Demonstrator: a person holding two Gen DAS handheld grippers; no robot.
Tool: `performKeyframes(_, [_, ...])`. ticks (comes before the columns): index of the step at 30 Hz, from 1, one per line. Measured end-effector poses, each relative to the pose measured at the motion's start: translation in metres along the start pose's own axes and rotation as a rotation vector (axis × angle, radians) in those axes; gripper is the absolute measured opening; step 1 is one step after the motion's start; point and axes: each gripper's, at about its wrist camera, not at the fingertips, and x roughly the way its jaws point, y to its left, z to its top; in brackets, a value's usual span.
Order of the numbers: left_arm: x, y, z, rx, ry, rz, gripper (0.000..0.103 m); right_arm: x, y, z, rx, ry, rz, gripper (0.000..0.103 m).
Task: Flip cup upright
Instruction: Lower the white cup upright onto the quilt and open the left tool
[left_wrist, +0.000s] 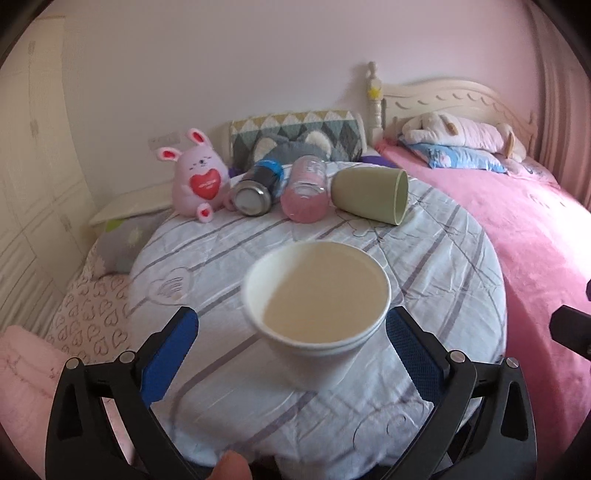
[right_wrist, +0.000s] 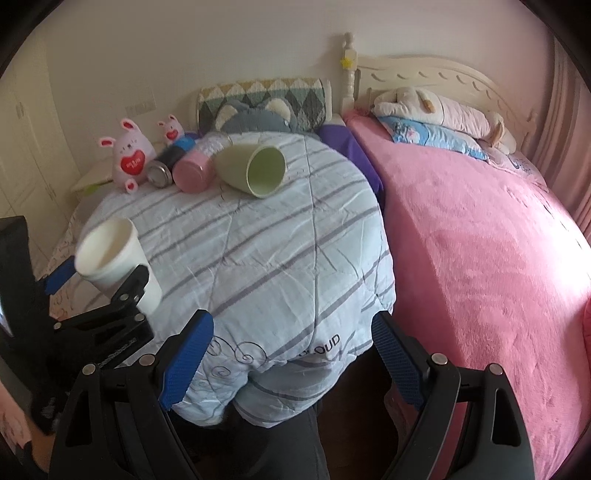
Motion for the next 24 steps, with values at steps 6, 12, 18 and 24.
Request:
performKeyframes(6, [-0.041, 0.021, 0.01, -0.023, 0.052, 0.041, 0.103, -0.023, 0.005, 0.003, -0.006, -0.068, 0.022, 0.089])
performKeyframes(12, [-0.069, 0.042, 0.006, -0.055, 0.145, 0.091, 0.103, -0.037, 0.02, -0.001, -0.032, -0.11, 0.052, 0.089])
performKeyframes(18, [-0.089, 0.065, -0.005, -0.106, 0.203, 0.127, 0.103, -0.04, 0.035, -0.009, -0.057, -0.116, 0.087, 0.089])
performKeyframes(24, [-0.1, 0.079, -0.014, -0.138, 0.218, 0.177, 0.103, -0.042, 0.048, -0.012, -0.071, -0.114, 0.118, 0.089])
